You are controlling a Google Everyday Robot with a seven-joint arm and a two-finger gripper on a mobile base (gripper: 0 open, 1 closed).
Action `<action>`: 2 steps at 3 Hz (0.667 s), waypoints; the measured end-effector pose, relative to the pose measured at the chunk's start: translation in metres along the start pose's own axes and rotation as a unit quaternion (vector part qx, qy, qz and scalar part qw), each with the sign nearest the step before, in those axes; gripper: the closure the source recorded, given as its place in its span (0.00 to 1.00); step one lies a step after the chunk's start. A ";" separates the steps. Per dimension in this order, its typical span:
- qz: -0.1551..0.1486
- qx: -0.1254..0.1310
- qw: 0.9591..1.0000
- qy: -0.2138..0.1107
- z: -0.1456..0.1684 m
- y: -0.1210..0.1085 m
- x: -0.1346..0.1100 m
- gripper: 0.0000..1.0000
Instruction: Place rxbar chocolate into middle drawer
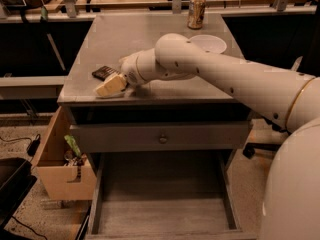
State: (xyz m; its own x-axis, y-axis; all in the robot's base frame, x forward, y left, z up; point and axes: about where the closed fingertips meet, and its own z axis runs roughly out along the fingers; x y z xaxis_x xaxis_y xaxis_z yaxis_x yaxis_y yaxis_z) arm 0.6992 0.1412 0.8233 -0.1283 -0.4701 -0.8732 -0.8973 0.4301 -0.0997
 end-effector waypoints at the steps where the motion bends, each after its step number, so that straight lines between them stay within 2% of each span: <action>1: 0.000 0.000 1.000 0.000 -0.002 0.000 -0.004 0.70; 2: 0.000 0.000 1.000 0.000 -0.003 0.000 -0.005 0.92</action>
Offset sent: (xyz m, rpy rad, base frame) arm 0.0000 0.0000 0.0042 0.0000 0.0001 0.0001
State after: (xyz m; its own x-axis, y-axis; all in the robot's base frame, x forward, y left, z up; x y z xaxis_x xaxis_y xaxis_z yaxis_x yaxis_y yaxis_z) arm 0.6992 0.1413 0.8289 -0.1283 -0.4702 -0.8732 -0.8974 0.4299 -0.0996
